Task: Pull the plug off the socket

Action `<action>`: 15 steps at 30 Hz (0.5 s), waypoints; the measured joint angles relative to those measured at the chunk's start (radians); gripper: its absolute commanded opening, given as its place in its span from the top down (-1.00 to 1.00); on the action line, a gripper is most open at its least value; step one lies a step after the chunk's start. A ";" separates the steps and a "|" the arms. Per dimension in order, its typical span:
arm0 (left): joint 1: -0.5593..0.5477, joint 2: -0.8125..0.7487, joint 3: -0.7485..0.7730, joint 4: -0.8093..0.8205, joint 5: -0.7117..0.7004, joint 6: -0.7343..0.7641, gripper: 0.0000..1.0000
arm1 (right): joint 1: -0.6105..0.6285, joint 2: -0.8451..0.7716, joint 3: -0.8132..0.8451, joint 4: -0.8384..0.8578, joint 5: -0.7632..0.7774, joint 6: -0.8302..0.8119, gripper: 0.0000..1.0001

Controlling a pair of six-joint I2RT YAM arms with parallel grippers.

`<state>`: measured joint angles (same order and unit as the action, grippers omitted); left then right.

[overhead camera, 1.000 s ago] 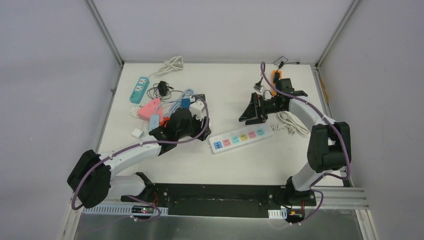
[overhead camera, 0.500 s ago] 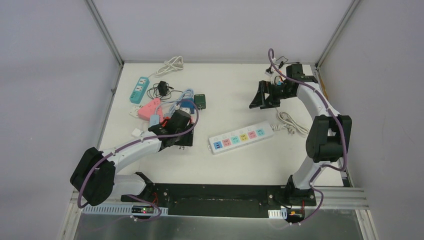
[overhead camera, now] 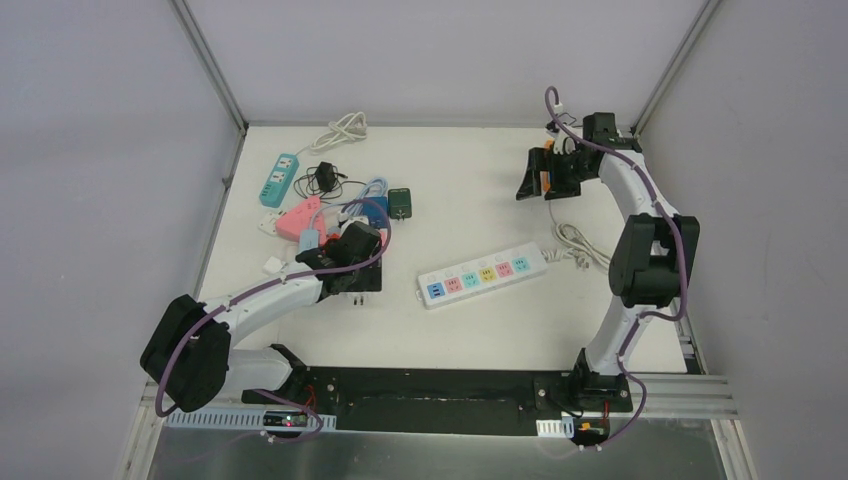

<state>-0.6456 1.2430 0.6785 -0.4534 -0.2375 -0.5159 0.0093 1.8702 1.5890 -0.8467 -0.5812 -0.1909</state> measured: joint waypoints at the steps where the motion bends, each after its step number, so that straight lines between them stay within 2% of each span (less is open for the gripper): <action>1: 0.000 0.000 0.002 -0.002 -0.001 -0.002 -0.52 | -0.001 0.011 0.015 0.005 0.011 0.002 -1.00; 6: 0.002 0.000 0.015 -0.015 -0.006 -0.008 -0.55 | -0.029 0.067 0.086 0.022 0.048 0.024 -1.00; 10: 0.006 -0.002 0.032 -0.029 -0.005 -0.009 -0.82 | -0.058 0.104 0.127 0.045 0.093 0.049 -1.00; 15: 0.006 -0.027 0.064 -0.047 0.049 -0.009 -0.89 | -0.087 0.156 0.209 0.075 0.165 0.119 -1.00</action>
<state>-0.6392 1.2163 0.7429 -0.5007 -0.1883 -0.5247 -0.0780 2.0266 1.7981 -0.7715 -0.4160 -0.0719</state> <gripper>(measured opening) 0.939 0.996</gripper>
